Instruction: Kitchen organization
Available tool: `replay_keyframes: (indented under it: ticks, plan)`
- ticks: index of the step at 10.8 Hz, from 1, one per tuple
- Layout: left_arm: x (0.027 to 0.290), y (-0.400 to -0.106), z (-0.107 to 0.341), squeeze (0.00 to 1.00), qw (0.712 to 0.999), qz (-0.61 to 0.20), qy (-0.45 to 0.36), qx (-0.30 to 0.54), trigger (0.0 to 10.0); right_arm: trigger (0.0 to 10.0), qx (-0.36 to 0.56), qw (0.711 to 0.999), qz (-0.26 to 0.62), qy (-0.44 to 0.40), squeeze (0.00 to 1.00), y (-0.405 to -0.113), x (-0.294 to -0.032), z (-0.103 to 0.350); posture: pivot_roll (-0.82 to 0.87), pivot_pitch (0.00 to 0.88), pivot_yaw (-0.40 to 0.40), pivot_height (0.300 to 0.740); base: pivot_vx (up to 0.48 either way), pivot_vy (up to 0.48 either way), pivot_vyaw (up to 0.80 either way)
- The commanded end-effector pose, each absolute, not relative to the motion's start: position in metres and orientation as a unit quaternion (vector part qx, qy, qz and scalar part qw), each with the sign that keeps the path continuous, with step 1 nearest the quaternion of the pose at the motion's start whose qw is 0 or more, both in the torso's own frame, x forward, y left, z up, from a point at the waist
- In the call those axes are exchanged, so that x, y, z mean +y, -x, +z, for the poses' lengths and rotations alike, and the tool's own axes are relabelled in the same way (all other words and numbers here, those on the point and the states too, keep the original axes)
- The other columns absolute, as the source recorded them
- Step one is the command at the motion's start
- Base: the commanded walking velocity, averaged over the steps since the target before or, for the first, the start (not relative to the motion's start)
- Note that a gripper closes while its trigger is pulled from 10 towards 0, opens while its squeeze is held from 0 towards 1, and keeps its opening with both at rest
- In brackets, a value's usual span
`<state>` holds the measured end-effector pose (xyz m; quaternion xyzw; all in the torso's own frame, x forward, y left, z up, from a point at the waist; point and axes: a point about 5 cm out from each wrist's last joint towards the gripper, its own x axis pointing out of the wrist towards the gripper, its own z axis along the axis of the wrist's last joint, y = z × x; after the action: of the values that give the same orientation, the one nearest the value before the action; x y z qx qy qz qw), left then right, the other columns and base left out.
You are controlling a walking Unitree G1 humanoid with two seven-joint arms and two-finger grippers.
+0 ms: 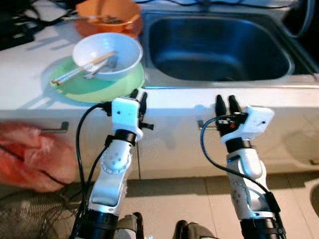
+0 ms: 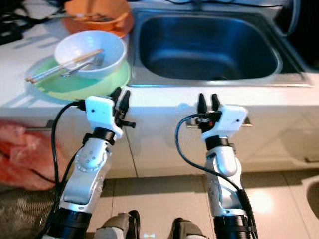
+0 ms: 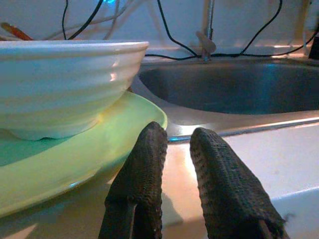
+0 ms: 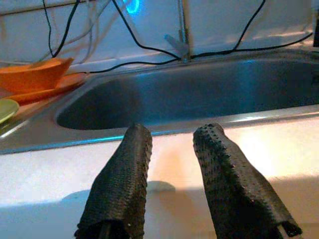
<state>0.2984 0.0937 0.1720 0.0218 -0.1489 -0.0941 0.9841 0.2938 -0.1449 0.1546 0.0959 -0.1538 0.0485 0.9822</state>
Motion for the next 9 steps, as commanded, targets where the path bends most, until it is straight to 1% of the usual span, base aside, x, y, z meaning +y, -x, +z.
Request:
replay_keyframes:
  ticks: [1,5,9]
  plan:
    - [0.091,-0.297,0.171,0.00,0.985,-0.097,-0.023,-0.144,10.0,10.0,-0.144,0.984,0.045,-0.095,0.00,-0.293,-0.147,0.151,0.09,0.207,-0.029,0.740,0.000,0.000,0.00]
    - [0.091,-0.297,0.175,0.00,0.983,-0.092,-0.023,-0.155,10.0,10.0,-0.144,0.984,0.046,-0.096,0.00,-0.294,-0.148,0.152,0.10,0.212,-0.034,0.740,0.000,0.000,0.00]
    - [0.089,-0.295,0.187,0.00,0.977,-0.092,-0.052,-0.187,10.0,10.0,-0.148,0.983,0.048,-0.096,0.00,-0.297,-0.148,0.155,0.10,0.214,-0.040,0.740,0.000,0.000,0.00]
